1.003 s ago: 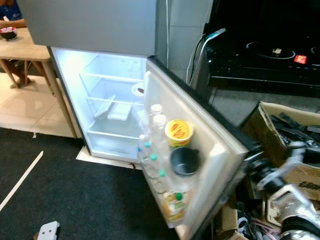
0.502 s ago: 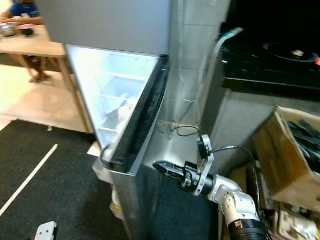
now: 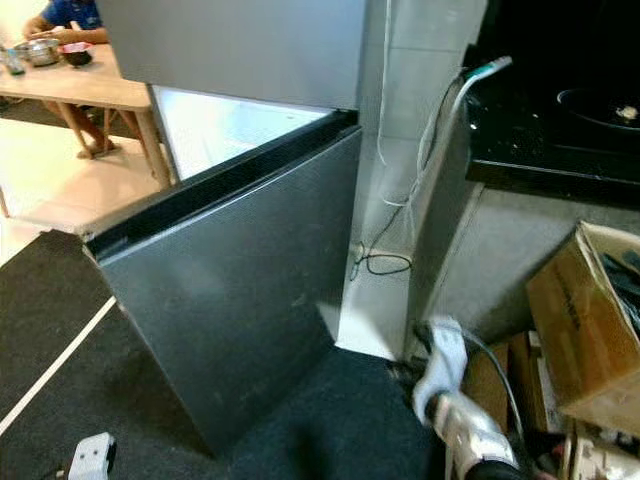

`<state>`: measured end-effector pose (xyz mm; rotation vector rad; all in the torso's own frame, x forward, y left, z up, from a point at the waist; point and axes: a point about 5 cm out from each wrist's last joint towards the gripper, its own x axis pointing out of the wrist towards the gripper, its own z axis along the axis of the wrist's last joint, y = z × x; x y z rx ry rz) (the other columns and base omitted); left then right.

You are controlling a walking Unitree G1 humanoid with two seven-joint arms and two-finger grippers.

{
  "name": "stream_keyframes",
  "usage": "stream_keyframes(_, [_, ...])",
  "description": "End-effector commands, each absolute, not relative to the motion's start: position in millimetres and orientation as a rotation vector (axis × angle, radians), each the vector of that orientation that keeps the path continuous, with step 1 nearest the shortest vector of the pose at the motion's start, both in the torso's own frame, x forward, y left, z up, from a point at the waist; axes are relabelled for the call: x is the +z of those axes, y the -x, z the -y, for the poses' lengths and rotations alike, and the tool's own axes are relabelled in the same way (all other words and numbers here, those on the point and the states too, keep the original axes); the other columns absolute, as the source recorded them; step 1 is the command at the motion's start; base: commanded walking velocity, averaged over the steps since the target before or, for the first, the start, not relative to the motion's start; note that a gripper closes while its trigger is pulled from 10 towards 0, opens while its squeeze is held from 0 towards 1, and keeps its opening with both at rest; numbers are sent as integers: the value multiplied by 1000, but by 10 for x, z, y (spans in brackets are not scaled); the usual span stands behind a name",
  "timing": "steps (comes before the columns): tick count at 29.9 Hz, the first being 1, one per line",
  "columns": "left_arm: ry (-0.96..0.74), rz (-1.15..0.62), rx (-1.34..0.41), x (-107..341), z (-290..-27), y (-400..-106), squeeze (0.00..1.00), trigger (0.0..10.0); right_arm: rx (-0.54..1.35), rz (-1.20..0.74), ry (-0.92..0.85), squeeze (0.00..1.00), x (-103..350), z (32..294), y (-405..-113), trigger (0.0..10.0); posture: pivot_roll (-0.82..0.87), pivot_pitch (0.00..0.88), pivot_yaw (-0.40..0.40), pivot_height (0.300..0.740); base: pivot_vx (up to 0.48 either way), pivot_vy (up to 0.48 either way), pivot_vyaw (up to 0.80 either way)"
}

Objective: Restocking fridge

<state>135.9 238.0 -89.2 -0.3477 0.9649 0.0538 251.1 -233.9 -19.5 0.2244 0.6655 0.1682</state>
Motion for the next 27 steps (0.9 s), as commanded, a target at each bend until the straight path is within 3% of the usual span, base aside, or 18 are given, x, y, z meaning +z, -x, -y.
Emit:
stream_keyframes(1, [350,-991,56,-924,-2354,-1289,0,10000,142,-756,-147,0,-337,2333,-2372,10000,-41,9,0,740,0,0,731])
stream_keyframes(6, [336,-997,59,-928,-2368,-1269,0,10000,35,-954,-1,0,-645,2433,-1945,10000,-34,2,2,740,0,0,726])
stream_keyframes(14, [323,-1006,77,-914,-2475,-1223,0,10000,25,-1128,127,0,-865,2447,-1502,10000,-33,0,3,740,0,0,727])
stream_keyframes(27, [311,-1022,83,-919,-2485,-1210,0,10000,122,-1230,263,0,-977,2399,-1236,10000,-40,0,7,740,0,0,729])
